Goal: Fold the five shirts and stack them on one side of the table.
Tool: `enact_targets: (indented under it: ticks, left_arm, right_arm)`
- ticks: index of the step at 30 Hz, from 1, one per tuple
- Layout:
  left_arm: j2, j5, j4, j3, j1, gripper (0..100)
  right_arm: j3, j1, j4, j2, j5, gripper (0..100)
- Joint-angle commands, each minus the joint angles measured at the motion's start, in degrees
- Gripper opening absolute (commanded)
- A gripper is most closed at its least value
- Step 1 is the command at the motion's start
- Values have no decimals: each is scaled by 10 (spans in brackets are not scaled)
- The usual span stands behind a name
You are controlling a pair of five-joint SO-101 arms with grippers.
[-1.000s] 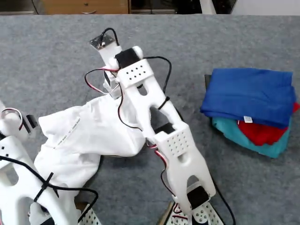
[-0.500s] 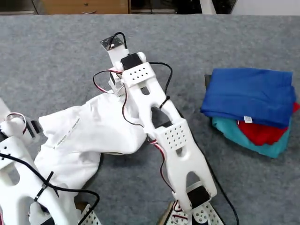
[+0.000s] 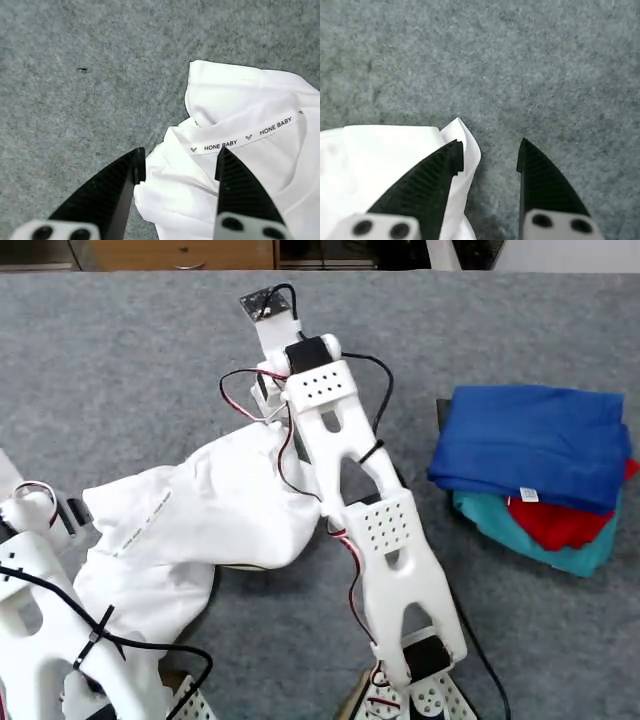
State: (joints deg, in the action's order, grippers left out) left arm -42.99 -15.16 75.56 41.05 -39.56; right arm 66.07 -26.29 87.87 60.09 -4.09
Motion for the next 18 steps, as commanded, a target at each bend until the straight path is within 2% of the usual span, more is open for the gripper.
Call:
enact_targets:
  ticks: [1,18]
  left_arm:
    - [-3,-2,-9,-4,-4,236]
    - [0,-1,-8,-3,-4,236]
  right_arm:
    - [31,-5,-10,15,4,192]
    - [73,-43,29,42,6,192]
